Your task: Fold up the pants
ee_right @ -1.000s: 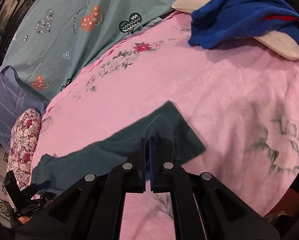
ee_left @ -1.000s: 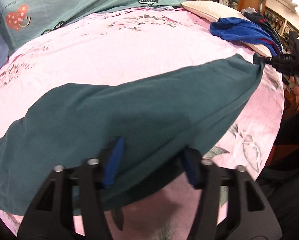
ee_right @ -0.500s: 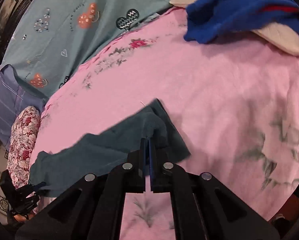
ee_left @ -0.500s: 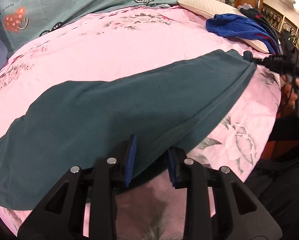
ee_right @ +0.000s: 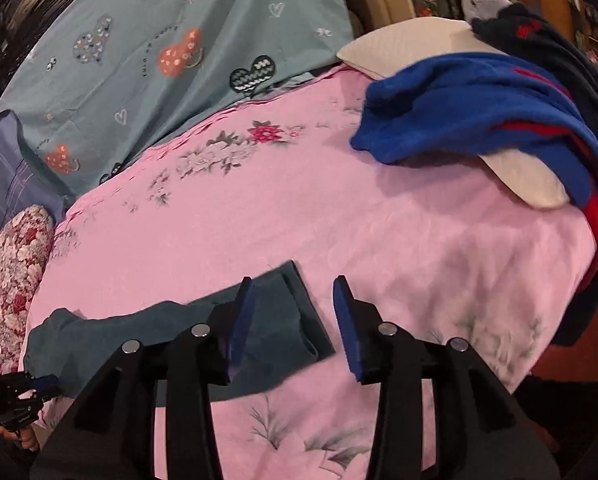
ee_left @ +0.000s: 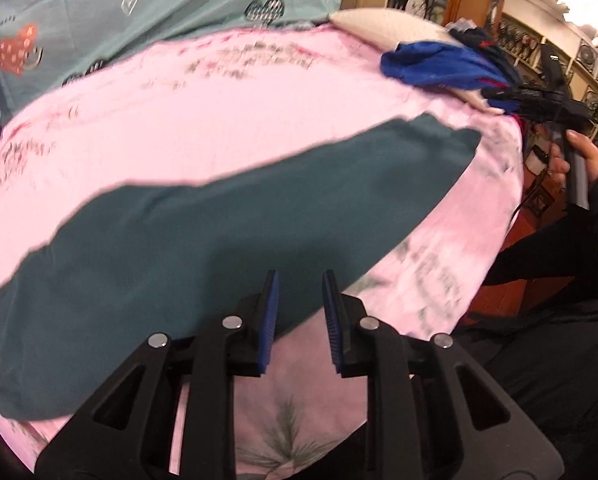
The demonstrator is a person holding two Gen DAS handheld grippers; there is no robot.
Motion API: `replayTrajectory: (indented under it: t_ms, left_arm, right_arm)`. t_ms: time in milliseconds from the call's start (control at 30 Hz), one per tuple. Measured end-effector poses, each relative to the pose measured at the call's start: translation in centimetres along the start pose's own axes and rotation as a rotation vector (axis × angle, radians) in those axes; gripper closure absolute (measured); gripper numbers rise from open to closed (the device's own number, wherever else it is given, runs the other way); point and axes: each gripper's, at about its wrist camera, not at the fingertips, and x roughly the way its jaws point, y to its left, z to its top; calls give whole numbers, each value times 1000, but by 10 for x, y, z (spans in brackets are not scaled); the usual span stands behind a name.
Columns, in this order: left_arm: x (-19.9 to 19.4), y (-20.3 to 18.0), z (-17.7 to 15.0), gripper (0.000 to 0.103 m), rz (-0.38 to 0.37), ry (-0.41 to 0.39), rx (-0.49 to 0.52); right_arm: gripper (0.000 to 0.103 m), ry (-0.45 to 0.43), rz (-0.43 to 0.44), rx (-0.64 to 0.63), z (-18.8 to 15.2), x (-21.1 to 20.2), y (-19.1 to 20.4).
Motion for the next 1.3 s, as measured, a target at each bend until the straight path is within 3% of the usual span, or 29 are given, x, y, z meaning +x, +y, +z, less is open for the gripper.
replayTrajectory:
  t_ms: [100, 267, 333, 367, 400, 433, 600, 733, 767, 833, 867, 900, 967, 1067, 1133, 1200, 1233, 1300]
  left_arm:
    - [5, -18, 30, 80, -6, -34, 28]
    - [72, -55, 66, 75, 6, 33, 133]
    - [100, -56, 72, 75, 33, 73, 122]
    - [112, -53, 74, 75, 27, 99, 103]
    - [117, -53, 74, 73, 23, 100, 88]
    - [118, -52, 75, 72, 22, 84, 82]
    - [119, -54, 82, 72, 4, 61, 64]
    - [127, -54, 81, 66, 18, 57, 64]
    - [127, -56, 79, 63, 20, 59, 59]
    - [124, -54, 78, 61, 19, 56, 46]
    - [119, -51, 78, 59, 26, 45, 35]
    - [112, -49, 78, 57, 43, 30, 26]
    - [91, -40, 75, 50, 75, -15, 9]
    - [60, -13, 61, 38, 169, -54, -12]
    - [51, 16, 49, 36, 228, -36, -55]
    - [56, 52, 32, 37, 287, 24, -126]
    - [61, 70, 21, 39, 313, 65, -170]
    - [59, 91, 6, 35, 271, 55, -229]
  right_arm:
    - [62, 115, -35, -106, 12, 47, 18]
    - [73, 260, -83, -143, 1, 101, 17]
    - [77, 256, -97, -164, -3, 103, 17]
    - [88, 249, -95, -170, -2, 102, 16]
    - [90, 240, -78, -155, 0, 100, 14]
    - [99, 214, -57, -136, 4, 95, 9]
    - [99, 110, -1, -129, 23, 73, 2]
    - [99, 217, -76, -133, 14, 108, -4]
    - [99, 209, -84, -141, 12, 109, -3]
    - [76, 200, -133, -150, 14, 103, 1]
    - [56, 175, -166, -152, 17, 96, 1]
    - [55, 138, -186, -156, 19, 86, 0]
    - [55, 91, -153, -129, 21, 62, -1]
    - [56, 94, -60, -168, 10, 42, 19]
    - [59, 165, -75, -220, -6, 50, 33]
    - [65, 277, -134, -189, -21, 72, 27]
    - [66, 269, -140, -182, -24, 74, 24]
    - [66, 267, -165, -181, -18, 72, 30]
